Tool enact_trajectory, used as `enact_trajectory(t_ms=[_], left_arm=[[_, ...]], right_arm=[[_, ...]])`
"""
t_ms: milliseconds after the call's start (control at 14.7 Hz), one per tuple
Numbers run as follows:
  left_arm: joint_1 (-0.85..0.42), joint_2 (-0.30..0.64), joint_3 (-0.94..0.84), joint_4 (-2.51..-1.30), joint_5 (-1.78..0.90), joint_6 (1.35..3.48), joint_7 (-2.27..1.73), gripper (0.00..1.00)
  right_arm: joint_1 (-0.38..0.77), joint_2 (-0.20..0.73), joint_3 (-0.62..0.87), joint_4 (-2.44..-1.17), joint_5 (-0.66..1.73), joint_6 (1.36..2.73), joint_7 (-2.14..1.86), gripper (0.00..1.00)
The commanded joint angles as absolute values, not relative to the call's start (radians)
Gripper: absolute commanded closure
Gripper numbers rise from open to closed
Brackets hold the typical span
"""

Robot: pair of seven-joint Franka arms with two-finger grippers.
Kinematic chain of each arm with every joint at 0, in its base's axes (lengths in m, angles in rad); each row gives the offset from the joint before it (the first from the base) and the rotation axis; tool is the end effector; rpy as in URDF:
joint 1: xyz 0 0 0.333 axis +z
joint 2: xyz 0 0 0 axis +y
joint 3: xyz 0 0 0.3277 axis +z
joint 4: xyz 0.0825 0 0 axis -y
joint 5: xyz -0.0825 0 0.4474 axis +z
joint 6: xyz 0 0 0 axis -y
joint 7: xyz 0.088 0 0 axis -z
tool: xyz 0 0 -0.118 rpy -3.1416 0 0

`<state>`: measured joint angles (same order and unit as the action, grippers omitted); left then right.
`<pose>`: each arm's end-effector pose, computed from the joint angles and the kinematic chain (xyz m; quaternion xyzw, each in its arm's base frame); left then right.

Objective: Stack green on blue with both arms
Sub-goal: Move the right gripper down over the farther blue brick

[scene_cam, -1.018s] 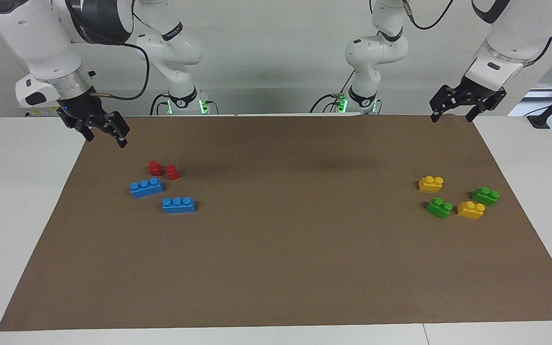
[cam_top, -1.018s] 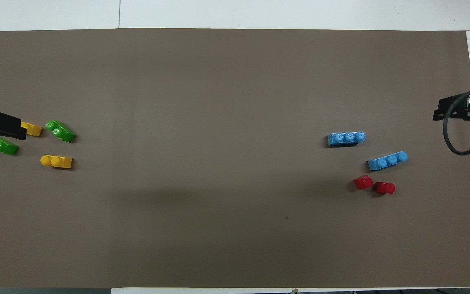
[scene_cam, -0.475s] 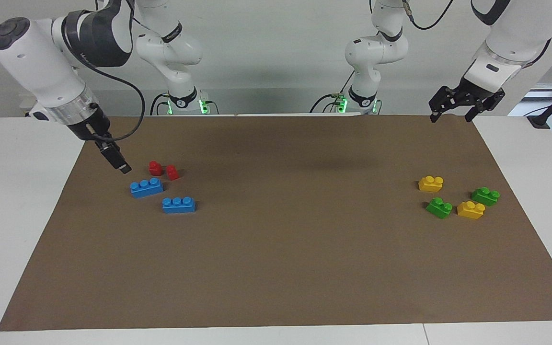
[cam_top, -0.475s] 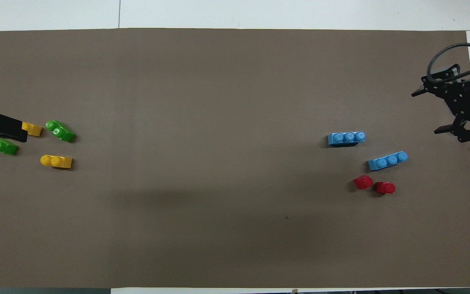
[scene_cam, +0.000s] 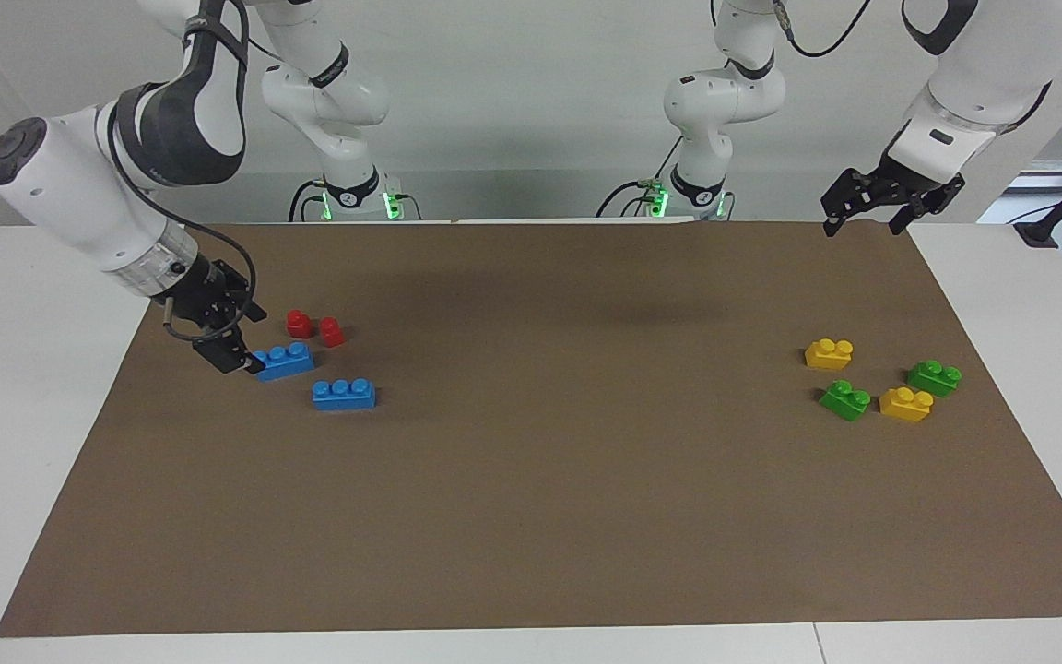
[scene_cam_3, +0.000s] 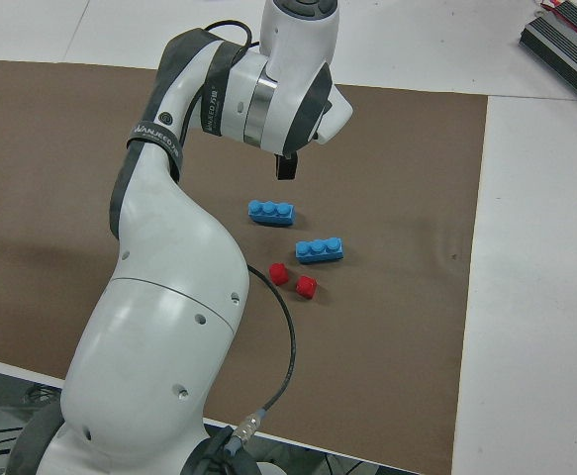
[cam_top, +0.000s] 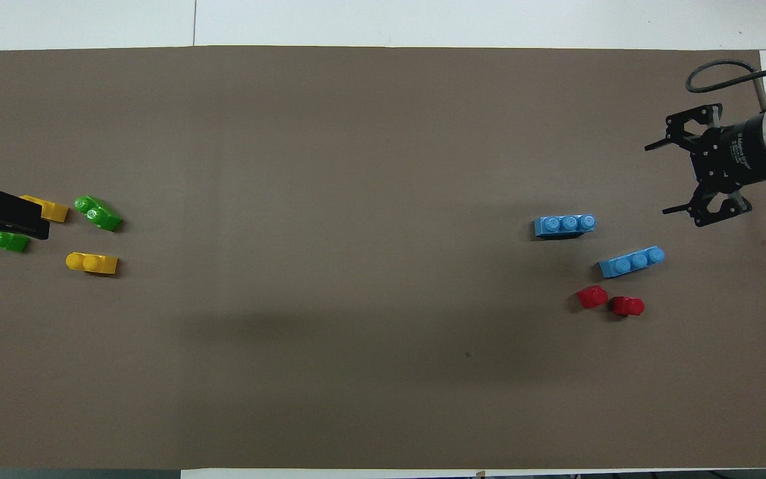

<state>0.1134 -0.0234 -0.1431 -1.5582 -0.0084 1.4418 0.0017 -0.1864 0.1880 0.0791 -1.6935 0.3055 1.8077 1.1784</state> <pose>0.5954 -0.0198 0.6353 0.9988 -0.0159 -0.0466 0.0019 0.6727 -0.0469 0.4620 -0.7647 0.6246 0.1098 0.1137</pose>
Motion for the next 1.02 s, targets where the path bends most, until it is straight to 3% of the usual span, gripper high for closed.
enact_trajectory(t_ms=[0, 407, 950], left_arm=[[0.127, -0.086, -0.14, -1.658, 0.005, 1.515, -0.034, 0.0], [0.141, -0.127, -0.14, -1.792, 0.002, 1.634, -0.198, 0.0], [0.201, -0.115, -0.14, -1.904, -0.029, 1.787, -0.441, 0.0]], right_arm=[[-0.215, 0.213, 0.086, -1.722, 0.354, 1.822, 1.193, 0.0], [-0.209, 0.196, 0.087, -1.876, 0.402, 1.957, 1.186, 0.0], [-0.199, 0.232, 0.087, -1.939, 0.423, 2.039, 1.183, 0.0]])
